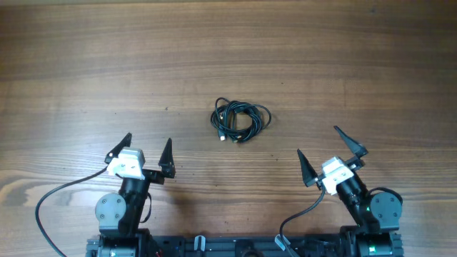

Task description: Untangle cables

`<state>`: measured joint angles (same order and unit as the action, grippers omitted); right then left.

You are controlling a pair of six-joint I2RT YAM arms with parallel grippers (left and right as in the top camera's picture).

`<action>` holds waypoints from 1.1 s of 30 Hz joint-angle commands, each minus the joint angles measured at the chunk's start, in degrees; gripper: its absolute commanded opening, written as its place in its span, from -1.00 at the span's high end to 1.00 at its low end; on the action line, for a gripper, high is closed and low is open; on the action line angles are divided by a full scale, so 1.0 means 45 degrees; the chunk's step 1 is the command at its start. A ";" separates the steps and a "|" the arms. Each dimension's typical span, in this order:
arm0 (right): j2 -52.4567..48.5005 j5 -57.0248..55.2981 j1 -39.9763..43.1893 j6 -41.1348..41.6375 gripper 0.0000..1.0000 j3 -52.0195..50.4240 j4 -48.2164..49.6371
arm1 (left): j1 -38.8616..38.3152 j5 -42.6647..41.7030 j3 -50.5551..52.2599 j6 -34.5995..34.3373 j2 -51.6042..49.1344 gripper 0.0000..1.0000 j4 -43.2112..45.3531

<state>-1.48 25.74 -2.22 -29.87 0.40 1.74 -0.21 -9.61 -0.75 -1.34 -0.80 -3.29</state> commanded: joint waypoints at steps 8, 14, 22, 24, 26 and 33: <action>-0.1365 0.0209 -0.0039 0.2011 -1.00 0.1443 0.0073 | 0.0019 0.0588 -0.2565 -0.0389 -0.2268 -1.00 -0.0646; -0.3444 0.0272 -0.0039 0.2472 -1.00 0.3351 -0.0107 | 0.0019 0.0583 -0.5411 -0.0423 -0.5411 -1.00 -0.2103; -0.7820 0.1433 -0.0039 0.2875 -1.00 0.7538 -0.2365 | 0.0005 -0.0413 -1.1336 -0.0418 -1.0783 -1.00 -0.6295; -0.8709 0.1763 -0.0039 0.3424 -1.00 0.8456 -0.2929 | -0.0019 -0.0481 -1.2575 -0.0418 -1.1861 -0.99 -0.7276; -0.9772 0.2327 -0.0039 0.3497 -1.00 0.9598 -0.3687 | -0.0078 -0.0476 -1.4581 -0.0369 -1.3483 -1.00 -0.9117; -1.3430 0.4148 -0.0039 0.3492 -1.00 1.3746 -0.7014 | -0.0835 -0.0631 -2.0036 -0.0374 -1.7981 -1.00 -1.3386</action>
<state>-56.84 38.96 -2.22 -14.76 55.57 -25.82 -1.89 -11.09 -83.74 -2.87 -75.77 -61.01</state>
